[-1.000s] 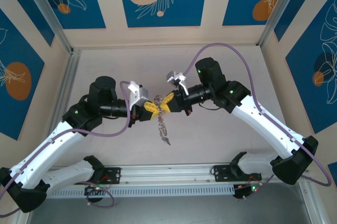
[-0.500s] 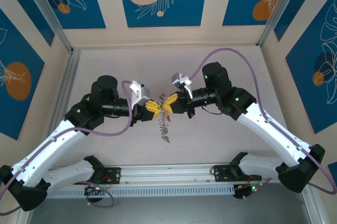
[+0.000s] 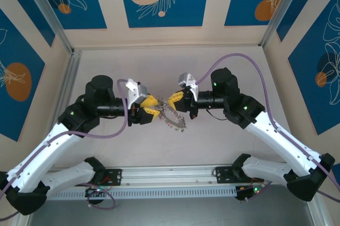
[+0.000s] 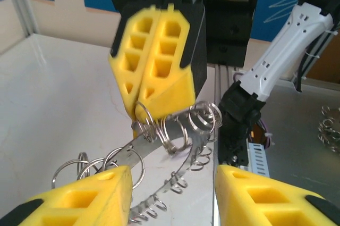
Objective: Put the keys on the keyring
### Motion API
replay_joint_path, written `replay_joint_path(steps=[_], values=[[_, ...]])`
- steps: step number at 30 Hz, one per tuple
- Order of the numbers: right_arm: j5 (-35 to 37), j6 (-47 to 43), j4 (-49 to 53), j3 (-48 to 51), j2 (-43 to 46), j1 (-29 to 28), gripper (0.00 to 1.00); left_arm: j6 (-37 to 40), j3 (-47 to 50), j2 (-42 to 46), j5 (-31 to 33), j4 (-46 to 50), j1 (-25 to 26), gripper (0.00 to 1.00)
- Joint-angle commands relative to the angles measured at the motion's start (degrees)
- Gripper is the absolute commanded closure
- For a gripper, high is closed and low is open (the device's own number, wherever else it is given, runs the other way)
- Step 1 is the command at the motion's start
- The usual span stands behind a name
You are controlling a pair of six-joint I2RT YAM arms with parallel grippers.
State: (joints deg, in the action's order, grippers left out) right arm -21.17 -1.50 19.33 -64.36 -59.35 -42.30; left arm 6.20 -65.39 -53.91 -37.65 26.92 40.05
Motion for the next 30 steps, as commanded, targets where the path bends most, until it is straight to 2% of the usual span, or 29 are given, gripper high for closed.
replay_joint_path(steps=[1,5,9,13,25,30], values=[[7.1,-1.6,-6.0,1.6,2.6,-1.3,1.0,-2.2,-4.4,0.1,3.7,0.1,0.2,0.57],[13.8,-3.5,-8.2,2.6,3.4,-4.3,1.0,-4.5,-9.8,-3.7,7.0,1.9,0.2,0.61],[22.0,-6.9,-8.3,2.1,3.6,-7.7,1.0,-3.6,-15.0,-8.5,10.5,7.2,0.3,0.65],[27.8,-9.3,-8.5,1.8,3.4,-9.9,1.0,-2.2,-16.5,-11.1,11.1,9.4,1.0,0.67],[32.9,-13.0,-10.0,1.4,2.4,-12.6,1.0,3.3,-18.8,-14.4,14.9,16.0,4.1,0.7],[33.8,-13.4,-9.8,1.4,2.2,-12.9,1.0,3.6,-19.1,-14.5,14.7,15.5,4.5,0.7]])
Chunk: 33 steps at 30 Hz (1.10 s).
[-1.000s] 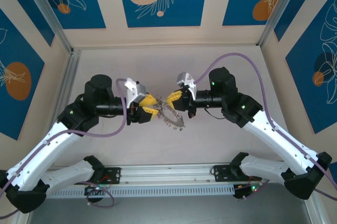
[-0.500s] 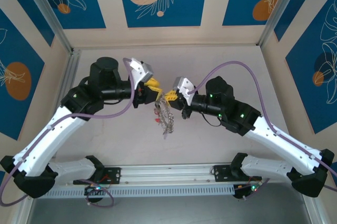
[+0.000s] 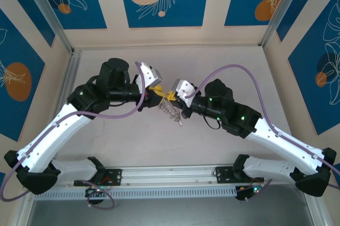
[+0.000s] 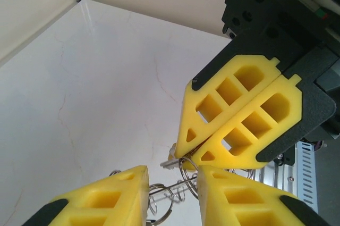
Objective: Put the keys on the keyring
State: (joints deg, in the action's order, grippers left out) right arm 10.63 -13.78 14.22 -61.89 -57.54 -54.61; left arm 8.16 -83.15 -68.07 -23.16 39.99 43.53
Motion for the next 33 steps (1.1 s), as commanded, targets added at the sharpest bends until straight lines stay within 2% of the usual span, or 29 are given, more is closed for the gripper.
replay_joint_path(steps=[1,8,26,29,33], values=[[2.2,-1.2,-4.7,-1.0,0.4,-0.7,1.0,1.7,-1.5,-0.5,0.2,2.5,1.1,0.7],[2.5,-1.3,-5.0,-0.6,0.3,-0.7,1.0,0.2,-1.5,0.6,-1.3,1.5,1.4,0.69],[2.5,-1.3,-5.4,0.5,1.1,-0.6,1.0,-1.1,-3.1,-1.1,0.4,2.3,2.0,0.7],[2.1,-1.5,-6.1,0.8,1.4,-0.7,1.0,-1.4,-4.0,-2.0,1.3,3.5,2.1,0.72],[1.8,-1.8,-6.9,1.4,2.3,-0.7,1.0,-1.3,-5.1,-3.4,3.3,5.4,2.0,0.8]])
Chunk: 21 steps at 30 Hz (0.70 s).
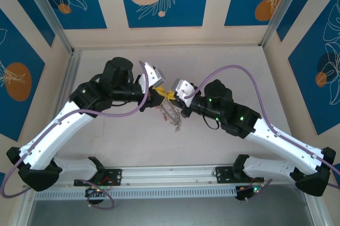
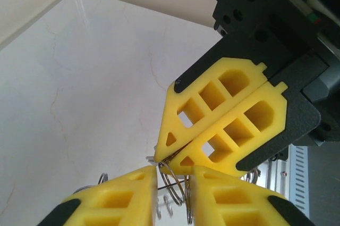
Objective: Put the keys on the keyring
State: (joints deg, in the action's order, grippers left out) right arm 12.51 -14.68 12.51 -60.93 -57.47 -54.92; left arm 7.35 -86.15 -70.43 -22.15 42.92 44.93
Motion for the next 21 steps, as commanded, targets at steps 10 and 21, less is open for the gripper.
replay_joint_path(steps=[10,21], values=[[0.1,-1.5,-6.4,1.3,3.7,-0.6,1.0,-0.6,-2.7,-3.2,4.5,5.1,0.6,0.82],[-0.3,-1.5,-6.9,1.2,3.9,-0.8,1.0,-0.9,-1.6,-3.8,4.5,5.5,0.7,0.88]])
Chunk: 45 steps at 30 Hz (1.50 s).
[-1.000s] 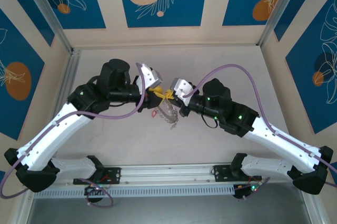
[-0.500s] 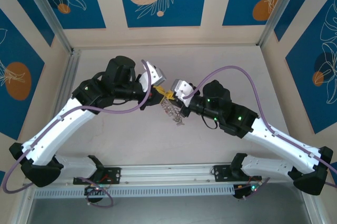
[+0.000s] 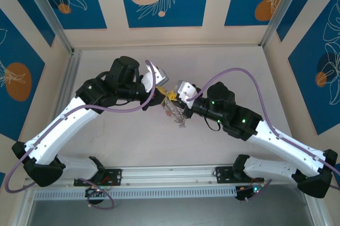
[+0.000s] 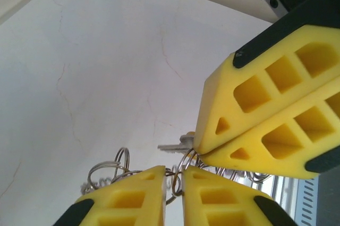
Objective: Put the keys on the keyring
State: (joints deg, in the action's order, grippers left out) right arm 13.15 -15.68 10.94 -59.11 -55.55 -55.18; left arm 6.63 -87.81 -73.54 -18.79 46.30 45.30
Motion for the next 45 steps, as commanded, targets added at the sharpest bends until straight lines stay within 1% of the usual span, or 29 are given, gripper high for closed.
replay_joint_path(steps=[1,4,5,6,11,15,25,30,40,45], values=[[-1.1,-0.5,-5.4,-0.5,2.0,-0.5,1.0,-0.2,0.1,-0.7,1.0,2.0,0.4,0.88],[-1.1,-0.4,-5.3,-0.5,1.9,-0.5,1.0,0.0,0.2,-0.7,-0.3,1.3,0.5,0.95],[-1.0,-0.5,-5.3,-0.5,1.9,-0.5,1.0,0.0,0.6,-0.4,-1.1,0.7,0.4,0.99],[-1.0,-0.5,-5.2,-0.5,2.0,-0.5,1.0,0.0,0.9,-0.2,-1.9,0.0,0.5,1.0],[-0.8,-0.5,-5.0,-0.4,2.1,-0.5,1.0,0.0,2.6,1.4,-3.8,-2.5,0.6,1.0],[-1.0,-0.4,-5.0,-0.3,2.2,-0.4,1.0,-0.1,3.9,2.6,-3.2,-4.6,0.6,1.0],[-1.4,1.5,-2.9,0.7,4.0,0.3,1.0,-1.2,8.6,8.5,-1.5,-14.0,0.6,1.0],[-2.8,1.6,-0.9,1.4,4.8,0.6,1.0,-2.6,10.3,9.4,-1.7,-17.1,0.6,1.0],[-3.6,0.3,-0.4,2.5,4.6,0.5,0.95,-4.6,13.8,11.4,-0.7,-23.3,0.6,1.0],[-4.3,0.0,-0.7,2.1,4.0,0.2,0.85,-5.1,15.3,11.6,-0.7,-25.3,0.6,1.0]])
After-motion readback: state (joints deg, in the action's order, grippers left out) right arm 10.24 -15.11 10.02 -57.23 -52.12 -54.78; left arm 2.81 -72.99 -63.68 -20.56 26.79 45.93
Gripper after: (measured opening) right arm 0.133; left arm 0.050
